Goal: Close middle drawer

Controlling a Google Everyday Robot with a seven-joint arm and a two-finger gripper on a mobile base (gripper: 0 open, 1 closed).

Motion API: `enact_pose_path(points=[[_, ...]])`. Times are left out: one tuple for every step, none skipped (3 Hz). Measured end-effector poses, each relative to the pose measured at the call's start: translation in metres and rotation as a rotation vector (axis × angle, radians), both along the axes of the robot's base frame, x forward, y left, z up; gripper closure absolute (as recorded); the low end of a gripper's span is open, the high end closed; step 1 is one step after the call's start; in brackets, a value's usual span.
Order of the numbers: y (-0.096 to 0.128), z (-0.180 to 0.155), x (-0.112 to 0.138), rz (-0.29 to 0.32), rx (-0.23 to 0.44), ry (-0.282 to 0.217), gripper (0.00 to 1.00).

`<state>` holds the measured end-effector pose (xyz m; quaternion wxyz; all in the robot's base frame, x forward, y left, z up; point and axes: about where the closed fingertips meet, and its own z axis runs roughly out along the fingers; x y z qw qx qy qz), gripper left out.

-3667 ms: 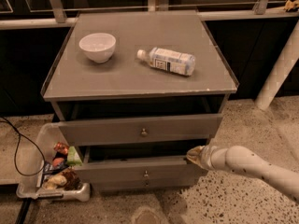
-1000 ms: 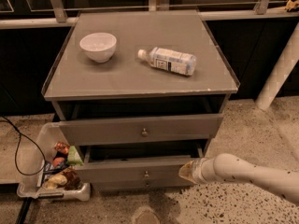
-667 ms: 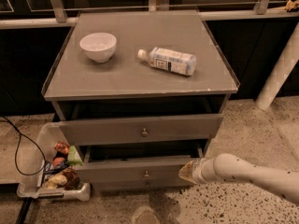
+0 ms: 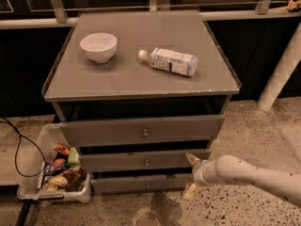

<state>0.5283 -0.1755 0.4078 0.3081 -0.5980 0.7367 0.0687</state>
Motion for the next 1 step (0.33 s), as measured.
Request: enact_pose_path(points=[[0.0,0.0,0.0,0.0,0.0,0.0,0.0]])
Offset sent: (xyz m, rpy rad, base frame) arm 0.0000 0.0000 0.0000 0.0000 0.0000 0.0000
